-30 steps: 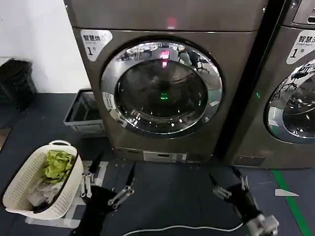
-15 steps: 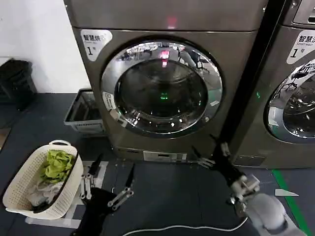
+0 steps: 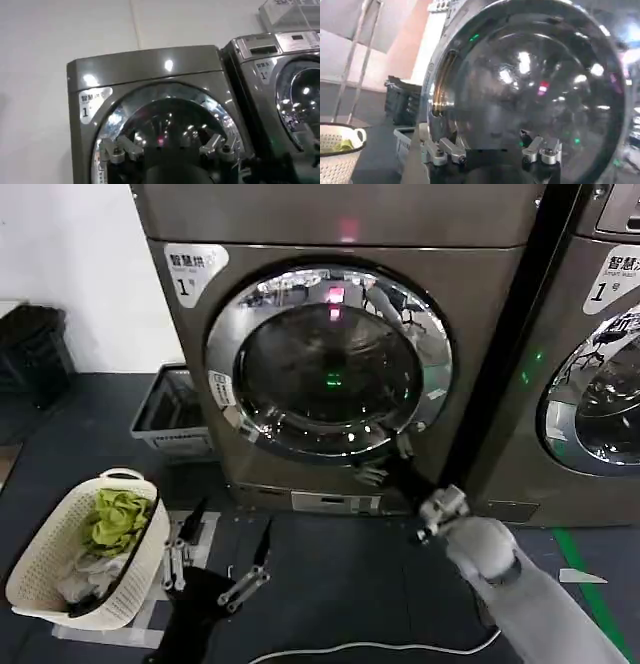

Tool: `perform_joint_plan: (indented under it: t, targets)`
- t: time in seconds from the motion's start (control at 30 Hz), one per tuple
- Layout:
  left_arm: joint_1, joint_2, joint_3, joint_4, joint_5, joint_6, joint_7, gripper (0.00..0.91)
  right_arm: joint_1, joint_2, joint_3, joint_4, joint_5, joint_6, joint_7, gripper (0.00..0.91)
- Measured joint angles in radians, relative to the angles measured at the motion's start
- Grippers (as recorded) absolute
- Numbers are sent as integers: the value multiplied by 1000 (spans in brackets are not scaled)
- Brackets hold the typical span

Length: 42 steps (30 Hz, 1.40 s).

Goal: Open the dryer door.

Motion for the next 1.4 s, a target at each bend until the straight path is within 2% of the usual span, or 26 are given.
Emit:
perform_joint_plan:
  t: [0.5, 0.87, 1.4]
  targets:
    - [1, -5, 0, 5, 4, -5, 0, 907, 244, 130, -191, -179, 5, -12, -7, 907]
    - [1, -9, -4, 3, 5, -8, -1, 907, 343, 250, -255, -331, -14, -4, -27, 907]
    - [-7, -11, -5, 10, 3, -9, -2, 907, 428, 354, -306, -439, -22, -18, -7, 907]
